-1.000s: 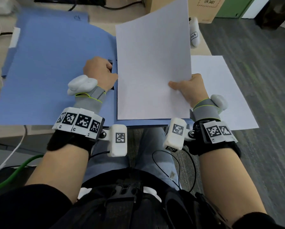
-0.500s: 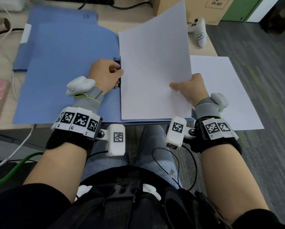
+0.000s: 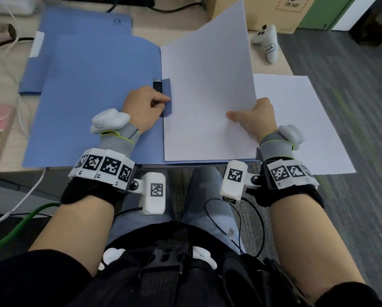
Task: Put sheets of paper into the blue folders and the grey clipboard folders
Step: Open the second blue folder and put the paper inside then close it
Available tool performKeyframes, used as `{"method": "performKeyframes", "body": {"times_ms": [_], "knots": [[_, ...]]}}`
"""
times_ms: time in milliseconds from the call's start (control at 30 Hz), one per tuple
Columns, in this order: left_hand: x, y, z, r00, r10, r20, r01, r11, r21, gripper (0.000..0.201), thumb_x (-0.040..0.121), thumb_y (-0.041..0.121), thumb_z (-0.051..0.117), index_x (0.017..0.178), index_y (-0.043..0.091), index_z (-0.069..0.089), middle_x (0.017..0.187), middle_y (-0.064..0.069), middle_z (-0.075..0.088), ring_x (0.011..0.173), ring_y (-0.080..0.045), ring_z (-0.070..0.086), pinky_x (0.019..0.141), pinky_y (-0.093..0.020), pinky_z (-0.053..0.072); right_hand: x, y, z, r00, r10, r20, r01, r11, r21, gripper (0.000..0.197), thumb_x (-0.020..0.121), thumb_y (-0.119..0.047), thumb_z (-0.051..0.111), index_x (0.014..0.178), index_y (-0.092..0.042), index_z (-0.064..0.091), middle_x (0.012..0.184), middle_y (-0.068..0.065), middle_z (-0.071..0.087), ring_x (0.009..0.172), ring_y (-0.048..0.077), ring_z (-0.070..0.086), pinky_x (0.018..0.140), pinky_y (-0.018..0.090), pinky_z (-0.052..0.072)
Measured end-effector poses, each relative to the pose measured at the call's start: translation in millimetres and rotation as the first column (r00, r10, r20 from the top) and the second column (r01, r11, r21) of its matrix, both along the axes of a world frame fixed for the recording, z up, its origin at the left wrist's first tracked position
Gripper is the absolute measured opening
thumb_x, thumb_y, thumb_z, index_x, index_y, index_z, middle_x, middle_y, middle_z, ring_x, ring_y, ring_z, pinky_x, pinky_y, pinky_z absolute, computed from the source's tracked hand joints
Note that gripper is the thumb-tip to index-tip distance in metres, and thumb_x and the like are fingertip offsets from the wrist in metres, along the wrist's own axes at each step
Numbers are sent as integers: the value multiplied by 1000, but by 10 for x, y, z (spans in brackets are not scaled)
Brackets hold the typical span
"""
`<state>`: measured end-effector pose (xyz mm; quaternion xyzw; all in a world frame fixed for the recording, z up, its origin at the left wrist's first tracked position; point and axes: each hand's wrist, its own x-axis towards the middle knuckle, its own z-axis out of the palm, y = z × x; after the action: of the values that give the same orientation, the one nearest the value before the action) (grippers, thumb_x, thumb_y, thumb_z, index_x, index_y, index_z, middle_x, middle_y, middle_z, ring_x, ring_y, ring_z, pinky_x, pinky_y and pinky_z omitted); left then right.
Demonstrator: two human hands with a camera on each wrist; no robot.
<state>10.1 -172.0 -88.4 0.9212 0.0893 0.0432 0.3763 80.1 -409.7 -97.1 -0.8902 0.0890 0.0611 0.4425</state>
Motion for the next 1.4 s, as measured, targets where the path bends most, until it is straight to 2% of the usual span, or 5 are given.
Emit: {"method": "performKeyframes", "body": {"times_ms": [367, 767, 933, 1233, 1400], "knots": [[63, -17, 22, 982, -50, -181, 93, 966, 241, 22, 90, 1, 43, 107, -12, 47, 107, -14, 48, 96, -30, 45, 84, -29, 38, -66, 155, 180, 996, 44, 77, -8, 906, -423, 75, 64, -42, 82, 122, -11, 46, 122, 8, 58, 113, 29, 56, 74, 32, 37], [-107, -20, 92, 997, -33, -72, 61, 898, 435, 43, 91, 14, 46, 124, 38, 58, 147, 1, 28, 133, -30, 22, 102, -37, 20, -133, 577, 266, 895, 441, 71, -351, 793, -499, 50, 83, -16, 65, 132, -22, 53, 149, -1, 35, 138, 25, 28, 111, 40, 27], [-176, 70, 142, 996, -62, -59, 78, 941, 328, 42, 90, 8, 45, 120, 31, 63, 150, 3, 30, 139, -26, 18, 109, -34, 15, -352, 1091, 338, 672, 733, 107, -602, 625, -497, 31, 90, -19, 54, 120, -17, 64, 140, 6, 50, 137, 24, 33, 106, 36, 36], [-566, 717, 324, 954, 282, 105, -300, 909, 291, 40, 86, 12, 50, 122, 25, 61, 143, 0, 43, 142, -24, 21, 110, -37, 18, -518, 1575, 500, 716, 685, -136, -583, 479, -657, 39, 91, -27, 52, 61, -11, 33, 77, 8, 49, 84, 31, 49, 56, 26, 32], [-773, 994, 368, 852, 522, 47, -512, 811, 282, 50, 88, 12, 45, 138, 17, 42, 148, -13, 34, 138, -32, 30, 108, -46, 27, -592, 1744, 552, 740, 652, -163, -561, 467, -683, 41, 97, -35, 42, 115, 0, 54, 128, 19, 53, 115, 34, 54, 87, 31, 42]]}}
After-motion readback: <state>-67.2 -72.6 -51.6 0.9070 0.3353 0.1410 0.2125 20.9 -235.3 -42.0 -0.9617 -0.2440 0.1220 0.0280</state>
